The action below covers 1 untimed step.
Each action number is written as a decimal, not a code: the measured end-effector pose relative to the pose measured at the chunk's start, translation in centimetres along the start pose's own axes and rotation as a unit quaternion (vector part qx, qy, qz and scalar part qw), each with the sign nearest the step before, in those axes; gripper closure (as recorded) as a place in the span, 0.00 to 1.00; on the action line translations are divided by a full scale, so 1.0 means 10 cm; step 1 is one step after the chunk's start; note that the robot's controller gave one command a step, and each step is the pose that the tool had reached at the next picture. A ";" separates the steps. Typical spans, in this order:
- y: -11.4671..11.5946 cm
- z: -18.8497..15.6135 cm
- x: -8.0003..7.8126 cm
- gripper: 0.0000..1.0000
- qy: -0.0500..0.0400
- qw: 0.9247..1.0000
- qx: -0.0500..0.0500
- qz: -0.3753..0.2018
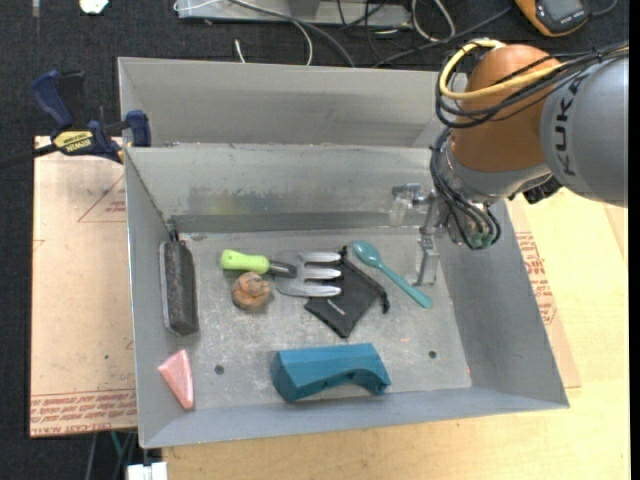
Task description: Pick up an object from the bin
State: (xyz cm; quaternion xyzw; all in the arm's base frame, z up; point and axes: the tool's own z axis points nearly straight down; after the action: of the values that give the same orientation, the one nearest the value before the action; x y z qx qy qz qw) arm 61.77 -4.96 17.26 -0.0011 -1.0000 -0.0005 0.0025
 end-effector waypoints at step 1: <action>0.00 -0.05 -0.01 0.00 -0.004 1.000 0.000 -0.001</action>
Offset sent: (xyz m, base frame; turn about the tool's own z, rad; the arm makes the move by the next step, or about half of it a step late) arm -0.0102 0.0488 -0.1026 0.0345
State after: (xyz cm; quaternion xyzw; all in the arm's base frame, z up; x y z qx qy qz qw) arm 61.90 -4.94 17.78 -0.0004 -1.0000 -0.0002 -0.0010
